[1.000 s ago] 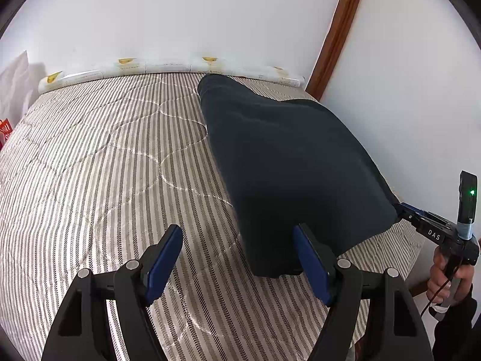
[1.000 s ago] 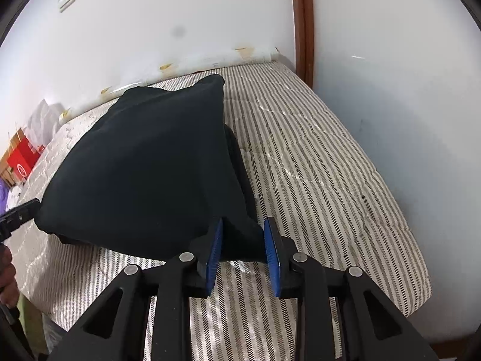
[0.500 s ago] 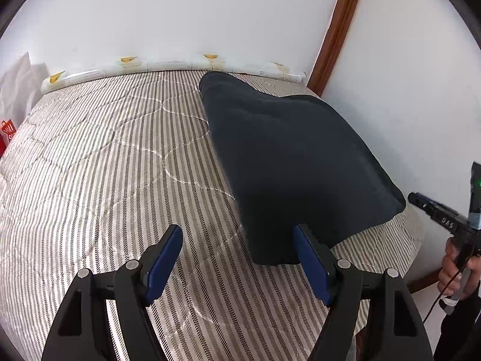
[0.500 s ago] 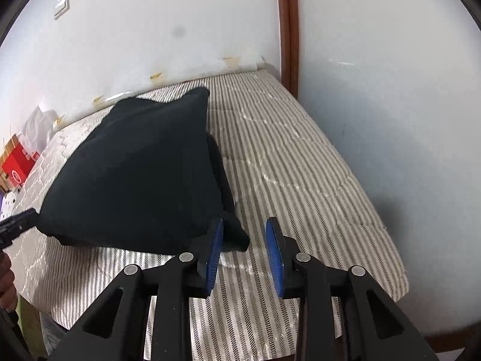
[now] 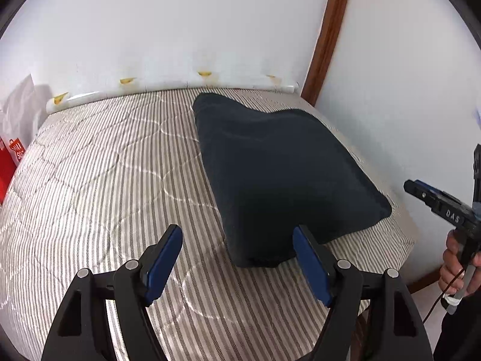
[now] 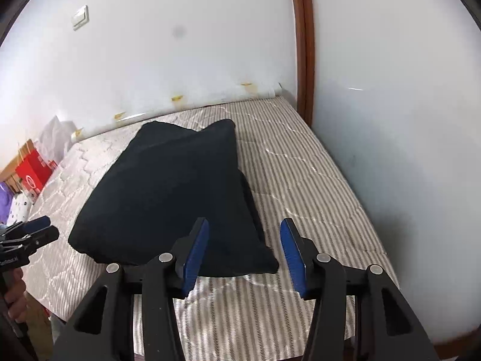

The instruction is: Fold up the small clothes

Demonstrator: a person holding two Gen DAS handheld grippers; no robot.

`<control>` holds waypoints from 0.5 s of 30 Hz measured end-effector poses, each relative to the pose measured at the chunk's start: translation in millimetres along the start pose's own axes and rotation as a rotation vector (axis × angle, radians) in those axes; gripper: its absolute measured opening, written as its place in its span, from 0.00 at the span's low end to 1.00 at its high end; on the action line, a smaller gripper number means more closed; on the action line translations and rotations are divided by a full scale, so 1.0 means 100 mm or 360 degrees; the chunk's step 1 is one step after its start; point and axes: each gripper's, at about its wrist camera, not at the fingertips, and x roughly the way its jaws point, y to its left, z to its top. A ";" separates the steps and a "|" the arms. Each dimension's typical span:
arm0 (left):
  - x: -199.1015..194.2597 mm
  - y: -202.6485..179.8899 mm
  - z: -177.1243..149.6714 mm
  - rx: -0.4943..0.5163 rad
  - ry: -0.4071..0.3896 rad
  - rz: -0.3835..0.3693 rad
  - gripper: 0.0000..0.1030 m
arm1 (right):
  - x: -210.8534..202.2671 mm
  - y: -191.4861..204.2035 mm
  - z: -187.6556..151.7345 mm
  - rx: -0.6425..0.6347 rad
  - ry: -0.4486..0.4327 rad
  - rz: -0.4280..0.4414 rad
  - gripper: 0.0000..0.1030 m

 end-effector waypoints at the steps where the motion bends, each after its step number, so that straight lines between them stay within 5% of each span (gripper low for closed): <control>1: 0.01 0.02 0.02 -0.0013 -0.0009 -0.0008 0.72 | -0.01 0.02 -0.01 -0.0009 -0.0005 -0.0001 0.50; 7: 0.35 0.23 0.22 -0.0109 0.0013 -0.0131 0.71 | 0.25 0.06 0.06 -0.0031 0.0016 0.0035 0.53; 15: 1.09 0.34 0.43 -0.0215 0.0155 -0.0309 0.70 | 1.12 0.20 0.21 -0.0030 0.0198 0.0080 0.54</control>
